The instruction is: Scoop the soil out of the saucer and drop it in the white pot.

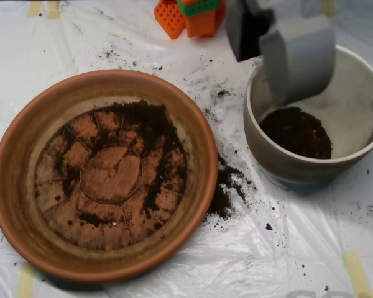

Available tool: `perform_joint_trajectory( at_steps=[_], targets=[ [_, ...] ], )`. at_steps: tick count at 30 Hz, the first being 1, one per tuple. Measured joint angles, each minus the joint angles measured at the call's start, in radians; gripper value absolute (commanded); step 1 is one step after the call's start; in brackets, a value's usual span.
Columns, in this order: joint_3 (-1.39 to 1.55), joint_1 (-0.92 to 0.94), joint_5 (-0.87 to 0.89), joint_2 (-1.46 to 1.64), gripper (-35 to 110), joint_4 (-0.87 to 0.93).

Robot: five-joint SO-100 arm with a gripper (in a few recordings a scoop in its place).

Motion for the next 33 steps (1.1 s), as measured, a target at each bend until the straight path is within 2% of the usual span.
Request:
perform_joint_trajectory(
  at_steps=[7,14,23,29,33],
  targets=[
    [0.449,0.259,-0.15,0.264,37,-0.186],
    [0.839,0.465,-0.21,0.302,44,-0.411],
    [0.867,0.497,-0.227,0.109,61,-0.48],
    [0.864,0.499,-0.244,-0.038,64,-0.479],
    [0.749,0.529,-0.244,-0.213,66,-0.443]
  ],
)
